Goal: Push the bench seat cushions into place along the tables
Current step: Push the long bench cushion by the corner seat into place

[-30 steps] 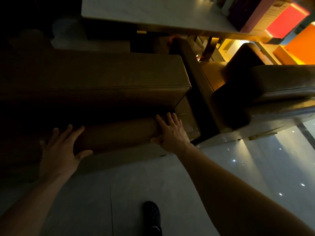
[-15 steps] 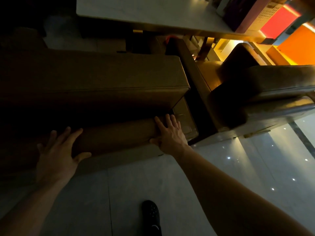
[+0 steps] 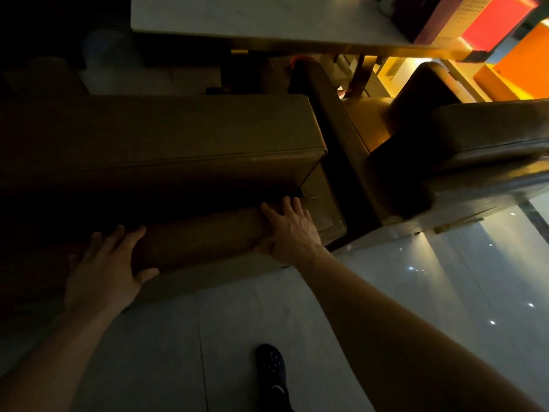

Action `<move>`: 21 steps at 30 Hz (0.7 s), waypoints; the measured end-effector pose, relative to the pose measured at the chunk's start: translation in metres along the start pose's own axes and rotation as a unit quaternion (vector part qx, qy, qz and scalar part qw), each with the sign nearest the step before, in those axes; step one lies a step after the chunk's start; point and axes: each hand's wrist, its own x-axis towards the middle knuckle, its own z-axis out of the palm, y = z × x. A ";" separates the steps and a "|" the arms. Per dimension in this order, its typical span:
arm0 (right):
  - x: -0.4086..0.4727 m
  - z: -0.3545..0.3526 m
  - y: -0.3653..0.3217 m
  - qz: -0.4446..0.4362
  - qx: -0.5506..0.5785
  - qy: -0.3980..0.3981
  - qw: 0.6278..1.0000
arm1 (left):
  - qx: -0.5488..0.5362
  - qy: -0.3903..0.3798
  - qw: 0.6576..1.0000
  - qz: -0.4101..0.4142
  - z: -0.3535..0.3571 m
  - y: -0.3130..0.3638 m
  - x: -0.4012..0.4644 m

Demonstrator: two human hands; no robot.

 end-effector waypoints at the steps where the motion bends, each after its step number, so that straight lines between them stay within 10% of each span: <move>1: -0.002 0.002 0.000 -0.006 0.002 0.000 1.000 | 0.002 -0.002 1.000 0.001 0.001 -0.002 -0.001; 21: 0.009 0.012 -0.003 -0.007 -0.023 0.037 0.999 | 0.010 -0.001 1.000 -0.007 0.001 -0.004 -0.005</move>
